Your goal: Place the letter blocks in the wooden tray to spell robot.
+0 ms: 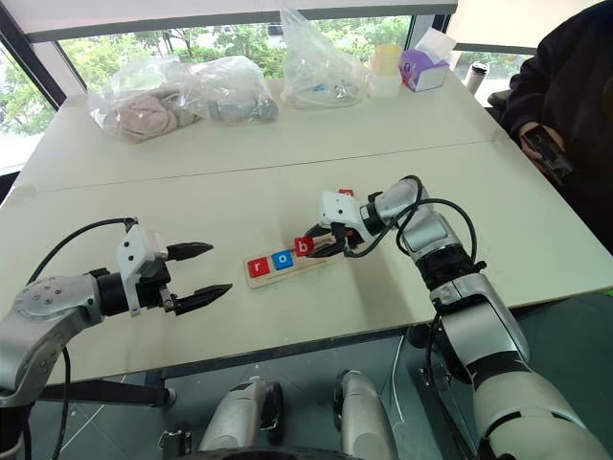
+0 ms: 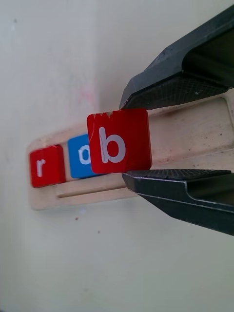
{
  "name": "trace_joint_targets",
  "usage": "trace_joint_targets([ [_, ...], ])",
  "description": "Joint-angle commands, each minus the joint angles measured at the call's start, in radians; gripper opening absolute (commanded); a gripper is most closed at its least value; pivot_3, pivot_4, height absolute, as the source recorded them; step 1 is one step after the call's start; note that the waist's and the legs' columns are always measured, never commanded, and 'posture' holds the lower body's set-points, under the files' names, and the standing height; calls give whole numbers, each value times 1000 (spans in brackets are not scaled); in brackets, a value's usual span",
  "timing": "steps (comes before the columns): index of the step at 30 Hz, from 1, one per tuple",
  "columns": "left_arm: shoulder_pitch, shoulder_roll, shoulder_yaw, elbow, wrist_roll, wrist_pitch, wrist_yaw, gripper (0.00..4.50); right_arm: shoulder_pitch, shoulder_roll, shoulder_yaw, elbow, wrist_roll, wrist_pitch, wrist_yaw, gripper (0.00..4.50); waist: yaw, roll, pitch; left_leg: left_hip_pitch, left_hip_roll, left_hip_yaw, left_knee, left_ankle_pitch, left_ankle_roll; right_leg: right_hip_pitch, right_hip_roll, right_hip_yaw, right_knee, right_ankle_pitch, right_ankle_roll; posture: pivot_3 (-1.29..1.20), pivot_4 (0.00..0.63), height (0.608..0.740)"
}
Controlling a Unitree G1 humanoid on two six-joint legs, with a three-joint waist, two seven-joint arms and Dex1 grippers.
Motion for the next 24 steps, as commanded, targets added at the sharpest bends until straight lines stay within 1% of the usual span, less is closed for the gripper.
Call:
trace_joint_targets([
  [1, 7, 2, 36, -41, -19, 1, 14, 4500, -37, 6, 2, 34, -15, -50, 7, 1194, 2, 0, 0, 0, 0, 0, 0, 0, 0, 0, 0, 0, 0, 0, 0, 0, 150, 725],
  [10, 20, 1, 39, -53, -23, 2, 29, 4500, -67, 48, 9, 121, -39, -96, 9, 1194, 0, 0, 0, 0, 0, 0, 0, 0, 0, 0, 0, 0, 0, 0, 0, 0, 150, 725],
  [24, 25, -5, 37, -68, -26, 7, 43, 4500, -77, 66, 3, 165, -56, -128, -3, 1194, 0, 0, 0, 0, 0, 0, 0, 0, 0, 0, 0, 0, 0, 0, 0, 0, 150, 725],
])
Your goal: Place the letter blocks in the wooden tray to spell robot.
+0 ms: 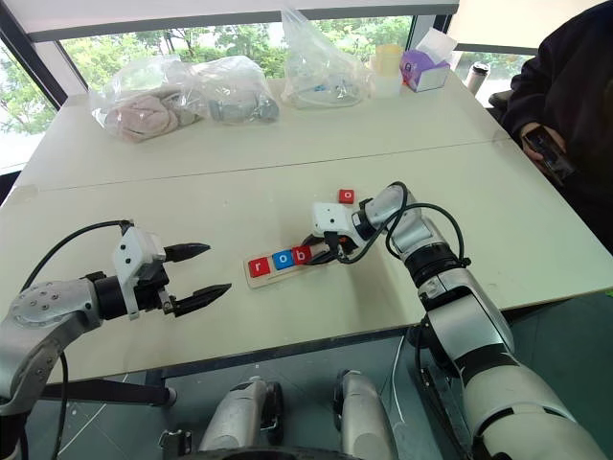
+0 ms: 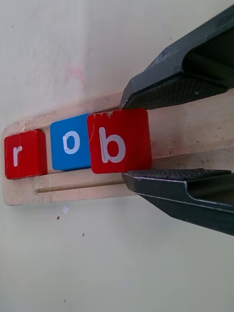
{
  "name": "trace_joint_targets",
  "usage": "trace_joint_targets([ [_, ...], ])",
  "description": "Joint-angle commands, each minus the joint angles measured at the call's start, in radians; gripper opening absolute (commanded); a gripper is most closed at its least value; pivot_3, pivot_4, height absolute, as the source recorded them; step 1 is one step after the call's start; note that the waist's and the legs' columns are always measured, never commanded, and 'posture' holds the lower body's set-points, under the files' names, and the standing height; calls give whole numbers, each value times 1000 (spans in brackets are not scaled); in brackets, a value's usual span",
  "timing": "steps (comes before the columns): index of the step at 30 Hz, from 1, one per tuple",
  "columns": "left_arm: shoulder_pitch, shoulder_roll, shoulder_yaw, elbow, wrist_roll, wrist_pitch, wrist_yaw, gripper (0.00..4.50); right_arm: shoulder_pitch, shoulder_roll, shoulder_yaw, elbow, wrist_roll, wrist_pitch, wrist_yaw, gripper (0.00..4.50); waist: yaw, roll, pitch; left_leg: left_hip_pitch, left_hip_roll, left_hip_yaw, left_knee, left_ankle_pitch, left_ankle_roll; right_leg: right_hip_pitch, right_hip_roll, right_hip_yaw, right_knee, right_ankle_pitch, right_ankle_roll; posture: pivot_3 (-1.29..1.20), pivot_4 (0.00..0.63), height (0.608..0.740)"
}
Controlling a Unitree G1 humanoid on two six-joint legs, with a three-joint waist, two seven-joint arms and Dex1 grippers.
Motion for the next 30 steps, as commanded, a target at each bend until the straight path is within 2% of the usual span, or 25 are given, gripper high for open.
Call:
trace_joint_targets([
  [1, -4, -2, 17, -37, -19, 3, 7, 4500, -39, 9, -14, -4, 2, -19, -6, 1194, 0, 0, 0, 0, 0, 0, 0, 0, 0, 0, 0, 0, 0, 0, 0, 0, 150, 725],
  [6, -7, -6, 11, -36, -20, 3, 13, 4500, -48, 14, -21, 11, 3, -24, -17, 1194, 0, 0, 0, 0, 0, 0, 0, 0, 0, 0, 0, 0, 0, 0, 0, 0, 150, 725],
  [7, -8, -6, 11, -35, -20, 4, 14, 4500, -49, 14, -21, 13, 2, -25, -19, 2176, 0, 0, 0, 0, 0, 0, 0, 0, 0, 0, 0, 0, 0, 0, 0, 0, 150, 725],
  [11, -12, -5, 9, -32, -22, 5, 14, 4500, -55, 15, -21, 25, 1, -31, -21, 4205, 0, 0, 0, 0, 0, 0, 0, 0, 0, 0, 0, 0, 0, 0, 0, 0, 150, 725],
  [12, -13, -5, 9, -31, -22, 5, 14, 4500, -56, 14, -21, 26, 0, -31, -22, 4463, 0, 0, 0, 0, 0, 0, 0, 0, 0, 0, 0, 0, 0, 0, 0, 0, 150, 725],
  [20, -17, -5, 5, -29, -23, 3, 14, 4500, -70, -3, -76, -18, 34, 5, -59, 4463, 0, 0, 0, 0, 0, 0, 0, 0, 0, 0, 0, 0, 0, 0, 0, 0, 150, 725],
  [30, -31, -5, -4, -17, -22, 1, 6, 4500, -6, -73, -154, -80, -8, -9, -336, 4463, 0, 0, 0, 0, 0, 0, 0, 0, 0, 0, 0, 0, -1, 0, 0, 0, 150, 725],
])
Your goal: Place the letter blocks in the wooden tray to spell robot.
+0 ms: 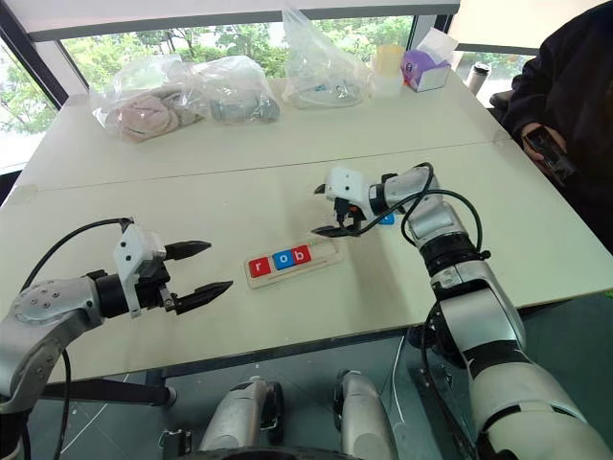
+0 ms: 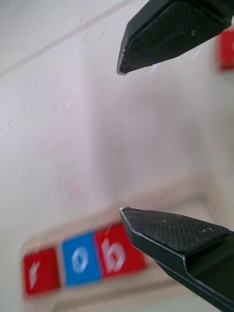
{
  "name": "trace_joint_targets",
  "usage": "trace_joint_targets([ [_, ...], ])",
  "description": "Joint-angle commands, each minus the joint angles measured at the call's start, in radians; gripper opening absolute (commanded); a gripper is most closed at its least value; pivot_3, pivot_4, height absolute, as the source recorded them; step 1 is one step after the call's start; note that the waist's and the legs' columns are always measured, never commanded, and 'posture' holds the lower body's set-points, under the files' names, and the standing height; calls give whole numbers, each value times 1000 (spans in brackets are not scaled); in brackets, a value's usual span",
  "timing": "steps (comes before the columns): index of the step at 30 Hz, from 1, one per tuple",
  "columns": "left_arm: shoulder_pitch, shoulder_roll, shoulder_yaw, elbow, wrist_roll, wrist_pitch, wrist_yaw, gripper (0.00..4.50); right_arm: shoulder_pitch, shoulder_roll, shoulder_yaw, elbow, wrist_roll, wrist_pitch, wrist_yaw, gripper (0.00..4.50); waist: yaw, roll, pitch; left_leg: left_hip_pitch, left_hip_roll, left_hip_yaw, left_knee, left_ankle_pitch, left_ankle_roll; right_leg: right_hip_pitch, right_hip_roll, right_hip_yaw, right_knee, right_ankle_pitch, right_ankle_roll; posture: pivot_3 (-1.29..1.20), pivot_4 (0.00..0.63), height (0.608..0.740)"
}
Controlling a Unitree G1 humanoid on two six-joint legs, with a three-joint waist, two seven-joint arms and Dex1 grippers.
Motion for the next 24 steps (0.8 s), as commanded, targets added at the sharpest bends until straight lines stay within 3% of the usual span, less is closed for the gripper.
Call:
trace_joint_targets([
  [1, -14, -3, -6, -12, -2, -14, -5, 4500, -3, -2, -47, -18, -22, -11, -163, 4463, -2, 0, 0, 0, 0, 0, 0, 0, 0, 0, 0, 0, 0, 0, 0, 0, 150, 725],
  [3, -25, -4, -14, -2, 1, -16, -9, 4500, -33, 8, -71, 26, -61, 47, -341, 4463, -5, 0, 0, 0, 0, 1, 0, 0, 0, -1, 0, 0, 1, 0, 0, 0, 150, 725],
  [6, -37, -6, -26, 5, 3, -19, -10, 4500, -44, 35, -107, 29, -61, 176, -496, 4463, -4, 0, 0, 0, 0, 1, 0, 0, 0, -1, 0, 0, 1, 0, 0, 0, 150, 725],
  [10, -45, -9, -36, 8, 4, -21, -10, 4500, 3, 147, -220, -143, 17, 536, -680, 4463, -6, 0, 0, 0, 1, 1, -1, 0, 0, -2, 0, 1, 1, 1, -1, 0, 150, 725],
  [14, -48, -11, -44, 13, 5, -24, -15, 4500, 64, 340, -344, -386, 68, 855, -947, 4463, -5, 0, 0, 0, 1, 0, -2, 1, 0, -3, 0, 1, 4, 3, -3, 0, 150, 725],
  [19, -59, -13, -52, 19, 7, -26, -20, 4500, 73, 447, -358, -443, 58, 955, -1108, 4463, 1, 0, 0, -1, 1, 0, -1, 1, 0, -3, 0, 0, 3, 2, -3, 0, 150, 725],
  [24, -62, -12, -53, 19, 9, -27, -22, 4500, 72, 465, -343, -386, 45, 953, -1193, 4463, -4, 1, 0, -1, 1, 0, -2, 0, 0, -2, 0, 0, -1, 0, -1, 0, 150, 725],
])
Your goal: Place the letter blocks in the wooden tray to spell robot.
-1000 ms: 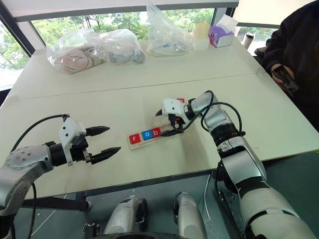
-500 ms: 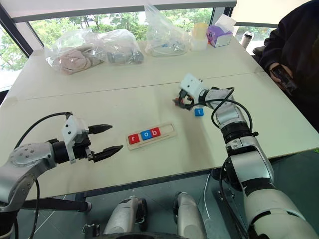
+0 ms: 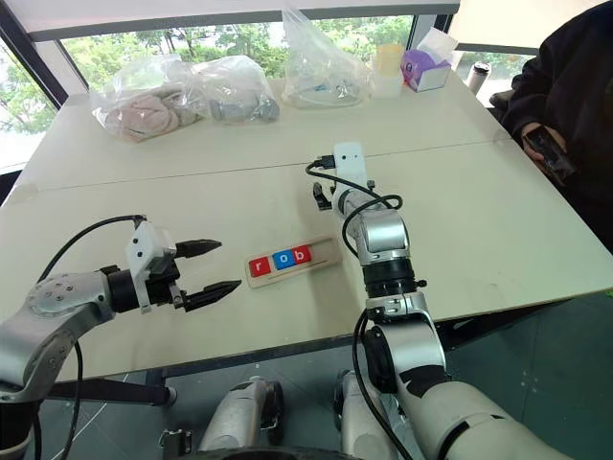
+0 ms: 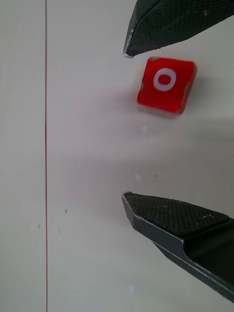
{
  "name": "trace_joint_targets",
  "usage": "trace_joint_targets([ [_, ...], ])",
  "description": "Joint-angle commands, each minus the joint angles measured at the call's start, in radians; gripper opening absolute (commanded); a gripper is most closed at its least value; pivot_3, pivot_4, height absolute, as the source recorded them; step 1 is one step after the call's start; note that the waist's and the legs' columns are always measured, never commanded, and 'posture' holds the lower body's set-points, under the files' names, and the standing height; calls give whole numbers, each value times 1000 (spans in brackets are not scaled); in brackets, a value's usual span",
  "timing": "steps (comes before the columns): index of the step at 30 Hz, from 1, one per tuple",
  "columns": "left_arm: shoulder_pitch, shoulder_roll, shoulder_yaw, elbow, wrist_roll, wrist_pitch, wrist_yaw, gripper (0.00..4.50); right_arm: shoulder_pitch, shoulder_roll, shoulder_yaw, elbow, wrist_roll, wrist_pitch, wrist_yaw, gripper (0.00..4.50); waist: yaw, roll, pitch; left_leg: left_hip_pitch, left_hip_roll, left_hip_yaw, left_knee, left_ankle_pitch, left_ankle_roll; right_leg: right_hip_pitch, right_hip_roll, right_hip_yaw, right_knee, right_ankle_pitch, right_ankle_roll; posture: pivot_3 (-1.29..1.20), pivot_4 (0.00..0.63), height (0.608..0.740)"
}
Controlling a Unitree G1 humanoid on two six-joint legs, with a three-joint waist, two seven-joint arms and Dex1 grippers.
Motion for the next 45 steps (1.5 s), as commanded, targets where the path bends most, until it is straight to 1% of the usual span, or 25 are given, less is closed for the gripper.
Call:
trace_joint_targets([
  [1, -10, 0, 10, -17, 7, -22, 0, 4500, -18, 6, 2, 12, -7, -12, -49, 4463, -3, 0, 0, 0, 0, 0, 0, 0, 0, 0, 0, 0, 0, 0, 0, 0, 150, 725],
  [15, 15, -2, 16, -40, 3, -16, 20, 4500, -51, 46, -68, 229, 70, -94, -113, 4463, -7, -1, 0, 1, 0, 0, -2, 0, 0, 0, 2, 0, 0, 0, 0, 0, 150, 725],
  [18, 11, -3, 13, -39, 2, -16, 26, 4500, -56, 55, -80, 244, 79, -95, -129, 3677, -7, -1, 0, 1, 0, 0, -2, 0, 0, 0, 2, 0, 0, 0, 0, 0, 150, 725],
  [19, 9, -4, 12, -36, 2, -17, 26, 4500, -56, 56, -80, 246, 79, -96, -132, 3218, -8, -1, 0, 1, 0, 0, -2, 0, 0, 0, 2, 0, 0, 0, 0, 0, 150, 725],
  [23, 6, -7, 6, -33, 5, -19, 28, 4500, -46, 51, -81, 238, 76, -84, -138, 1142, -22, -1, 0, 1, 0, -1, -2, 0, 0, 0, 2, 0, 0, 0, 0, 0, 150, 725],
  [26, 2, -13, -3, -29, 7, -21, 27, 4500, -31, 40, -65, 202, 76, -56, -128, 1150, -27, 0, 0, 1, 0, -1, -2, 0, 0, 0, 2, 0, 0, 0, 0, 0, 150, 725],
  [28, 1, -18, -10, -28, 8, -21, 25, 4500, -9, 23, -38, 132, 70, -25, -107, 1150, -27, 0, 0, 1, 0, -1, -2, 0, 0, 0, 2, 0, 0, 0, 0, 0, 150, 725],
  [30, 1, -21, -14, -30, 7, -19, 24, 4500, 22, -2, -2, 20, 66, 17, -75, 1150, -26, 0, 0, 0, 0, -1, -2, 0, 0, 0, 1, 0, 0, 0, 0, 0, 150, 725],
  [32, 0, -22, -18, -30, 5, -18, 21, 4500, 71, -53, 43, -166, 73, 109, -18, 1150, -24, 0, 0, 0, 0, -1, -2, 0, 0, 0, 1, 0, 0, -1, 1, 0, 150, 725],
  [35, 0, -24, -24, -26, 4, -17, 15, 4500, 139, -134, 93, -394, 83, 226, 48, 1150, -21, 0, 0, -2, 0, -2, -2, 0, 0, -2, 0, 0, -1, -1, 1, 0, 150, 725],
  [37, -4, -26, -35, -17, 8, -21, 8, 4500, 204, -171, 89, -561, 108, 362, 68, 1150, -19, 0, 0, -4, 0, -2, -2, 0, 0, -3, 0, 0, -1, -1, 1, 0, 150, 725],
  [40, -12, -28, -42, -11, 6, -20, 5, 4500, 286, -204, 80, -740, 138, 522, 91, 1150, -18, 0, 0, -4, 1, -2, -2, 0, 0, -3, 0, 0, -1, -1, 1, 0, 150, 725],
  [42, -15, -27, -48, -7, 7, -22, -3, 4500, 330, -215, 71, -829, 151, 602, 99, 1150, -21, 0, 0, -4, 1, -2, -3, -1, -1, -4, 0, 0, -1, -1, 1, 0, 150, 725],
  [45, -22, -28, -54, 0, 8, -23, -12, 4500, 373, -218, 56, -898, 156, 669, 98, 1150, -22, 0, 0, -4, 1, -2, -3, -2, -3, -5, 0, 0, -2, -1, 1, 0, 150, 725],
])
